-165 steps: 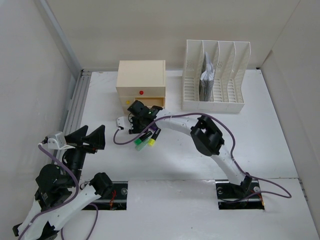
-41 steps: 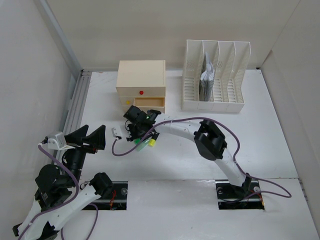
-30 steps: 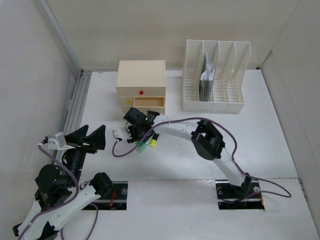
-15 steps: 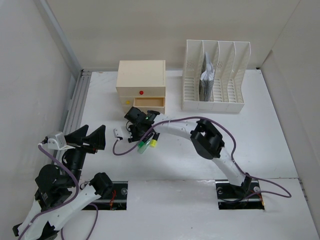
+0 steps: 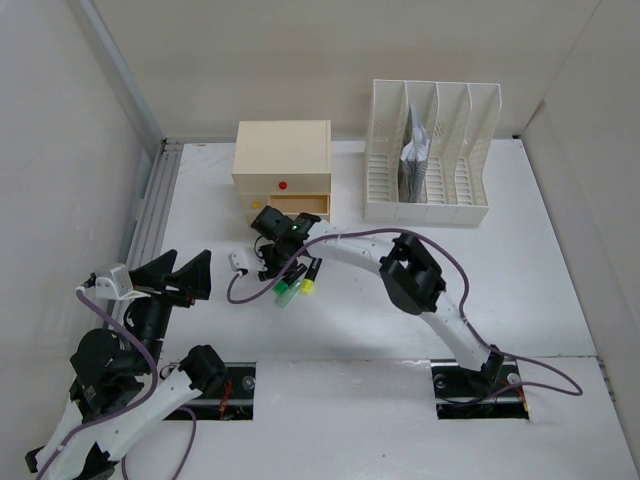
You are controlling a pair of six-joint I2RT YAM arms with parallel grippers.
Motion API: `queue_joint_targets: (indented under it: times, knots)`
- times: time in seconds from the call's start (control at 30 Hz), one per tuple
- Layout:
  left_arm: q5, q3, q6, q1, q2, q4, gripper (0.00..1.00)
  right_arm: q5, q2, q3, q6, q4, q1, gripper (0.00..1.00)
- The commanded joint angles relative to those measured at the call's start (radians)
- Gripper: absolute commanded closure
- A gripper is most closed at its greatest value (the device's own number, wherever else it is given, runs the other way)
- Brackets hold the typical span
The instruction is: Organize the desk
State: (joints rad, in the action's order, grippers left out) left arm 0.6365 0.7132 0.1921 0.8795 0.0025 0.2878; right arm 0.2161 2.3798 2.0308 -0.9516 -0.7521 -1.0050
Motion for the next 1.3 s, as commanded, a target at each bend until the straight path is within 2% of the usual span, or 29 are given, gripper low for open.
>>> queue_joint_targets:
  times: [0.0, 0.3, 0.63, 1.27]
  knots:
    - [-0.008, 0.0, -0.014, -0.002, -0.118, -0.042, 0.18, 0.058, 0.036, 0.026, -0.042, -0.118, 0.005, 0.57]
    - [-0.008, 0.0, -0.014, -0.002, -0.118, -0.042, 0.18, 0.132, 0.076, 0.054, -0.096, -0.243, 0.005, 0.57]
    - [-0.008, 0.0, -0.014, -0.002, -0.118, -0.042, 0.18, 0.131, 0.105, 0.054, -0.096, -0.262, 0.005, 0.6]
    - [-0.008, 0.0, -0.014, -0.002, -0.118, -0.042, 0.18, 0.118, 0.153, 0.072, -0.096, -0.323, 0.005, 0.52]
